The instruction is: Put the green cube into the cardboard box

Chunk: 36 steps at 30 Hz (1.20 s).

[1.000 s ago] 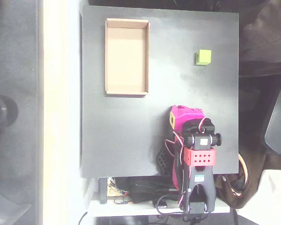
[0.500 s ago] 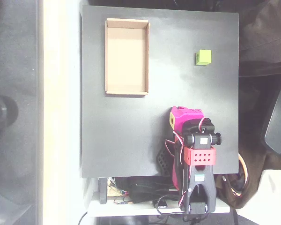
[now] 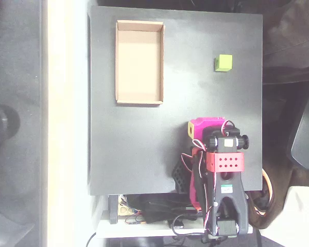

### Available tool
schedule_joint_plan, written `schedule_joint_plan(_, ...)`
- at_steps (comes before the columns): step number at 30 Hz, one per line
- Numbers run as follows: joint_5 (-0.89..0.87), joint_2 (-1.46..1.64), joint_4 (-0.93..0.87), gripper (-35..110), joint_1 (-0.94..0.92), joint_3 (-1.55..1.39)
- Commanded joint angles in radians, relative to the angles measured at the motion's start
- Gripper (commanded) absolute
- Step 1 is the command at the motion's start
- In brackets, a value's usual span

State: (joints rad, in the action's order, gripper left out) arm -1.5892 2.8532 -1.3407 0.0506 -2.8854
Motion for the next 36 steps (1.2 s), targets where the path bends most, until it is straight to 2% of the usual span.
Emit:
schedule_joint_plan(1, -0.012, -0.069, -0.005, 4, 0.006, 0.140)
schedule_joint_plan(17, -0.018, -0.684, -0.005, 4, -0.006, 0.894)
schedule_joint_plan(28, -0.020, -1.017, -0.005, 4, -0.014, 1.161)
schedule_joint_plan(36, -0.011, -1.230, 0.009, 4, -0.133, 1.348)
